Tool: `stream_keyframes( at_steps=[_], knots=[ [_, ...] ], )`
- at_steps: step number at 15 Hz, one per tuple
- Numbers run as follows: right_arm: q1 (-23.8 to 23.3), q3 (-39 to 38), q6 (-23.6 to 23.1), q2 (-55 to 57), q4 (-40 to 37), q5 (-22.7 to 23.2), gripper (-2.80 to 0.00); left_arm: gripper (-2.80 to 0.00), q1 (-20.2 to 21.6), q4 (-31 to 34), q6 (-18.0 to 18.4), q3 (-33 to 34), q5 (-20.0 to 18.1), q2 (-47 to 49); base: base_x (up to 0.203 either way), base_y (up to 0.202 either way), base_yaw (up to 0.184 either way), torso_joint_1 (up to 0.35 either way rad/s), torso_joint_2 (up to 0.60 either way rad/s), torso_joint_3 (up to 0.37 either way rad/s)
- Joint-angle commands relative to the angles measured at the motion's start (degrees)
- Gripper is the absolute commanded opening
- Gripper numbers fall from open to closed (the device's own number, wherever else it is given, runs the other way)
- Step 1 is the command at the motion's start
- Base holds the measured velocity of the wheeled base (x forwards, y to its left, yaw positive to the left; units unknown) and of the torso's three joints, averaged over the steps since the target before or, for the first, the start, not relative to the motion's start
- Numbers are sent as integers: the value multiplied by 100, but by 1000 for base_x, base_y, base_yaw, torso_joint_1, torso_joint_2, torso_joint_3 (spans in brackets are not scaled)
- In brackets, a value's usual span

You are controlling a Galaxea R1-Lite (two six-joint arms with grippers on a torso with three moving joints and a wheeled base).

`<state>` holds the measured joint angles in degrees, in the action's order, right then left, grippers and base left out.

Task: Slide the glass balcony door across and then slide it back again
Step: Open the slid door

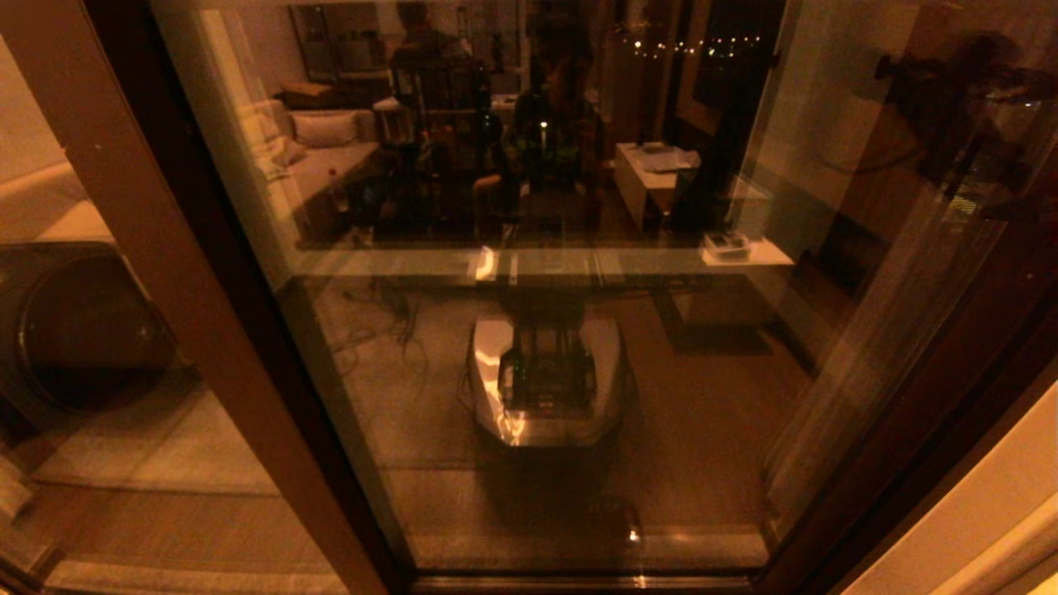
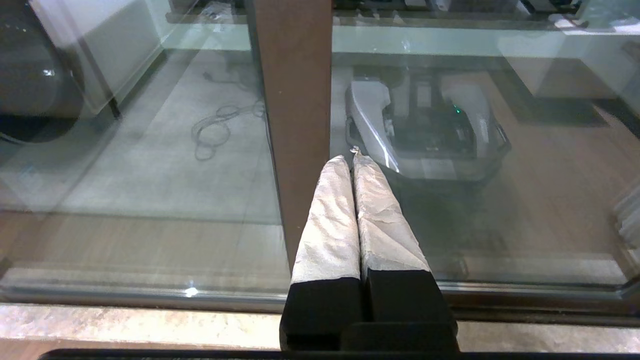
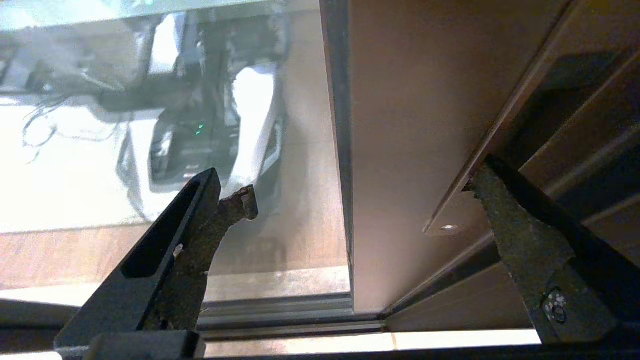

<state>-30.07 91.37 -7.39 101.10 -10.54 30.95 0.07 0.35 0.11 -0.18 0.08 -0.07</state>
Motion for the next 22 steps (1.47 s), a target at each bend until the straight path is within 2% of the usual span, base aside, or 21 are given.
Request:
stream_keyframes(
  at_steps=[1, 22],
  knots=[
    [11, -31, -8, -45, 9, -13, 0, -280, 1, 0, -2, 1, 1, -1, 0, 0, 0, 0, 0, 0],
    [702, -1016, -20, -659, 369, -19, 0, -280, 1, 0, -2, 1, 1, -10, 0, 0, 0, 0, 0, 0]
  ],
)
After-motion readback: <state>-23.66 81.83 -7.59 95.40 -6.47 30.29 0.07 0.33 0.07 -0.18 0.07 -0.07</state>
